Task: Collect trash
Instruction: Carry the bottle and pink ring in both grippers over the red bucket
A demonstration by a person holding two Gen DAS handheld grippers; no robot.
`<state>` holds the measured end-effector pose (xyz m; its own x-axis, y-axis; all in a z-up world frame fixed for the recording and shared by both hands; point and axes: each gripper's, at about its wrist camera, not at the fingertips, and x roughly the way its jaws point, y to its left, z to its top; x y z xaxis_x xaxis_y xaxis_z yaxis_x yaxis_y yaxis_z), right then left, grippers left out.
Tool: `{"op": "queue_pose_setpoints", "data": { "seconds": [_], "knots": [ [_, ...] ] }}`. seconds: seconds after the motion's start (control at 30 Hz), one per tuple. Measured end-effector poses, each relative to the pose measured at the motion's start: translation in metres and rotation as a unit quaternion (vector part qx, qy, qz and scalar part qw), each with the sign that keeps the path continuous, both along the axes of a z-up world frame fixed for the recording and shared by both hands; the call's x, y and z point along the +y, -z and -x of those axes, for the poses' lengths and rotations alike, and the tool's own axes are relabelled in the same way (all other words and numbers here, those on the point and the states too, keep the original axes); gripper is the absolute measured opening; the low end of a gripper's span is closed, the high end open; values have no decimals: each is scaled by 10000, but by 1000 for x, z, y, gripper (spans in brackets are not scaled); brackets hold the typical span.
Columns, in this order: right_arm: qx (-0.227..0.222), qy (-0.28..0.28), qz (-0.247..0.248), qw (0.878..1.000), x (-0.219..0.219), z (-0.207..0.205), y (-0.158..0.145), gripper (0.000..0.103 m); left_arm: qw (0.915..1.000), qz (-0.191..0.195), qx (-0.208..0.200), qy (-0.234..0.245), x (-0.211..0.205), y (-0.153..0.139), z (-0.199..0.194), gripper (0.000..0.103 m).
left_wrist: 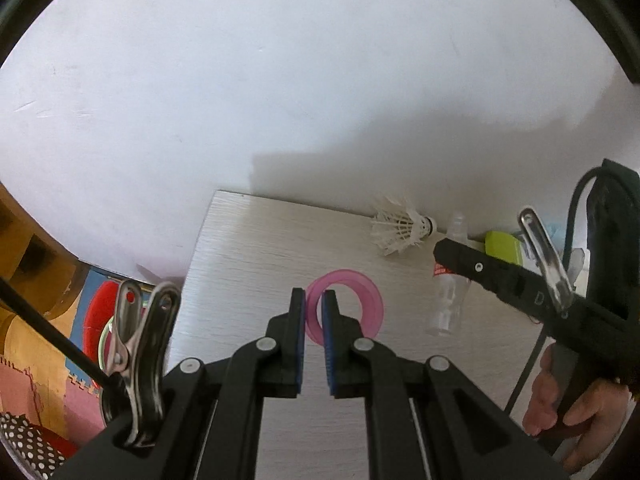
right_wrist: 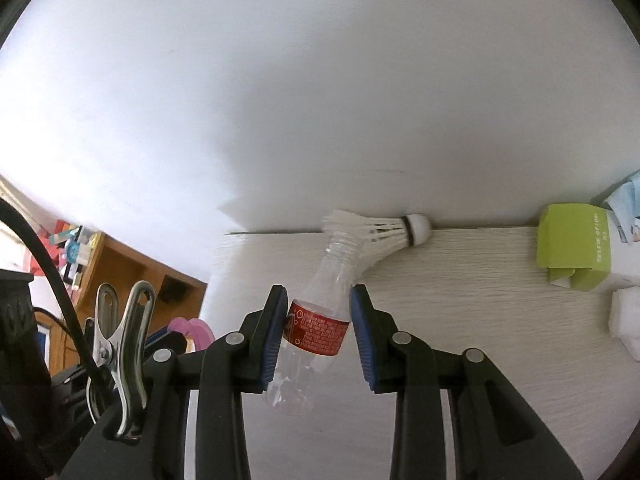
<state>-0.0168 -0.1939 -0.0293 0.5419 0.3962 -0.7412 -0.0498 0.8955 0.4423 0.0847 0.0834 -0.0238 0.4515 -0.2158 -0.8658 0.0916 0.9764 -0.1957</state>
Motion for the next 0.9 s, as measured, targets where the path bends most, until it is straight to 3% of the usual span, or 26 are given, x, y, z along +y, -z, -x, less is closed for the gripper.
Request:
{"op": "queue_pose_setpoints", "data": {
  "seconds": [0.53,0.9],
  "knots": [
    [-101,-592,42,9982,39,-3,-7,33,9991,17,-27,-433,29,-1,0,8],
    [-167,-993,75,9949,56,-5,-19,34,9968,102,-33,-796,74,-4,11,8]
  ]
}}
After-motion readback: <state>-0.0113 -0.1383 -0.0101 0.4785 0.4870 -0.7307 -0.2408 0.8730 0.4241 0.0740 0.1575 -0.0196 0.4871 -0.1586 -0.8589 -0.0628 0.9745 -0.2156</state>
